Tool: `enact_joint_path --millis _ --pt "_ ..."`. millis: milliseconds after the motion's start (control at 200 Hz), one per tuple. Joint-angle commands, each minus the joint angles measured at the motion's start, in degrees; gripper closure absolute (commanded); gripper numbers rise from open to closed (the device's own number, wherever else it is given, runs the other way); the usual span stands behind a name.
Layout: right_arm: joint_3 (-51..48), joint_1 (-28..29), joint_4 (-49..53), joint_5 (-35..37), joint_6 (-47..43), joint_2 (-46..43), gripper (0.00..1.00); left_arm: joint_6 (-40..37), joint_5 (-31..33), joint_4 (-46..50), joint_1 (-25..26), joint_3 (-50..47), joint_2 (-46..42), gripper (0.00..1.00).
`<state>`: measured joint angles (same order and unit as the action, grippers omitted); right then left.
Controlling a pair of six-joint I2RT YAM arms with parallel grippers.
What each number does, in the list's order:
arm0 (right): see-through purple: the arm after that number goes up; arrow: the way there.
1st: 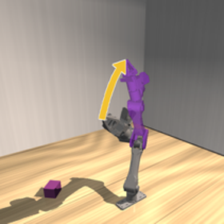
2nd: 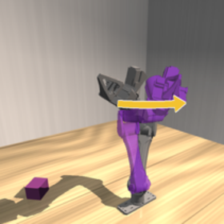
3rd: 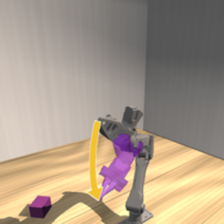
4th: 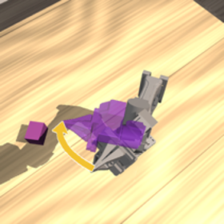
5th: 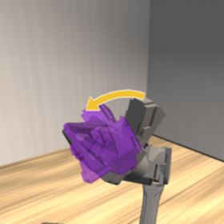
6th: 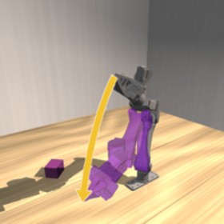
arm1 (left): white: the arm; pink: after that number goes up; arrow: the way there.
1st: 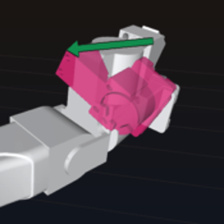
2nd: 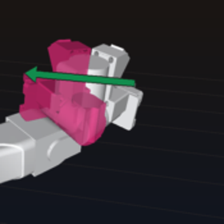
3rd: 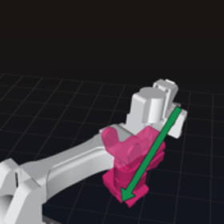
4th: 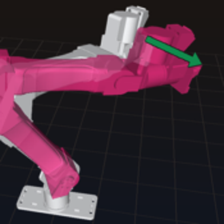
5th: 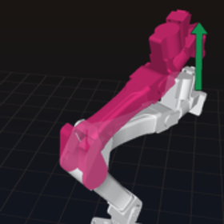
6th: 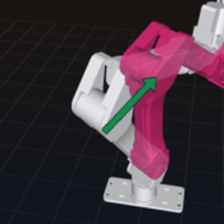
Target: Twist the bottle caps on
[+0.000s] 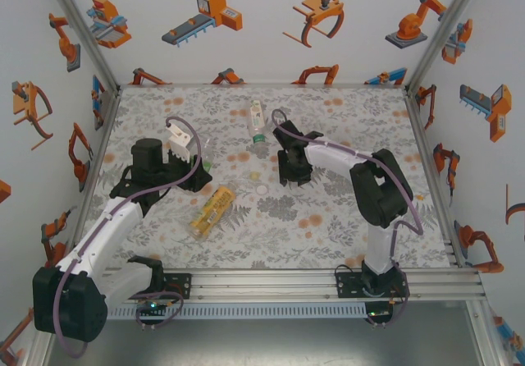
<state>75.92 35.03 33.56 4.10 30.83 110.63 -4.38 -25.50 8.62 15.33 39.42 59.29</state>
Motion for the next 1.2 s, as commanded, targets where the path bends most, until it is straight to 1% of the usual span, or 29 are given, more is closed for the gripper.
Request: enact_joint_path --millis 0,210,320,386,486,581,626,671,711,771,811,866,911,981,1036,1192 --pt "-1.2 0.3 -0.9 0.4 0.5 1.3 0.54 -1.2 -0.9 0.7 -0.1 2.0 -0.3 0.64" --pt "-3.0 0.2 -2.9 -1.0 2.0 0.6 0.65 -1.2 -0.8 0.8 -0.2 2.0 -0.2 0.64" --pt "-4.5 -0.3 -5.2 -4.3 3.3 -1.5 0.72 -1.3 -0.9 0.8 -0.2 2.0 -0.1 0.63" --pt "-6.6 -1.4 -8.4 -8.9 4.8 -3.1 0.74 -1.3 -0.8 0.8 -0.1 2.0 -0.1 0.64" --pt "-12.0 -3.8 -16.1 -17.2 9.0 -5.9 0.76 -1.3 -0.8 0.8 -0.2 2.0 0.0 0.64" --pt "-19.7 -6.2 -29.7 -28.3 15.9 -7.6 0.75 -1.2 -1.0 0.7 -0.1 2.0 0.1 0.64" --pt "-23.0 -6.8 -36.3 -32.5 19.3 -7.7 0.75 -1.2 -1.0 0.7 -0.2 2.0 0.3 0.64" --pt "-25.8 -7.2 -42.2 -35.9 23.0 -7.5 0.74 -1.2 -1.0 0.6 -0.1 2.0 0.3 0.64" --pt "-28.0 -7.2 -45.3 -37.0 25.6 -7.5 0.73 -1.2 -1.0 0.6 -0.1 2.0 0.4 0.63" --pt "-30.7 -7.3 -46.3 -36.6 27.5 -8.2 0.73 -1.2 -1.0 0.8 -0.1 2.0 0.4 0.63" --pt "-32.0 -7.4 -44.7 -35.3 27.4 -9.3 0.72 -1.2 -0.9 0.8 -0.1 1.9 0.3 0.64" --pt "-32.5 -7.4 -39.1 -32.2 25.4 -10.9 0.68 -1.2 -0.9 0.7 -0.1 1.9 0.3 0.63" --pt "-31.9 -7.4 -32.6 -28.0 22.6 -12.3 0.65 -1.1 -1.0 0.7 -0.1 1.9 0.4 0.64" --pt "-28.5 -7.0 -19.9 -19.3 17.0 -13.7 0.60 -1.0 -1.0 0.5 -0.1 2.0 0.6 0.64" --pt "-25.0 -6.1 -13.2 -13.9 13.3 -13.4 0.58 -1.0 -1.1 0.6 -0.1 2.1 0.9 0.64" --pt "-14.7 -3.6 -6.6 -9.6 10.0 -8.6 0.55 -1.0 -1.3 0.7 -0.1 2.2 1.1 0.63"
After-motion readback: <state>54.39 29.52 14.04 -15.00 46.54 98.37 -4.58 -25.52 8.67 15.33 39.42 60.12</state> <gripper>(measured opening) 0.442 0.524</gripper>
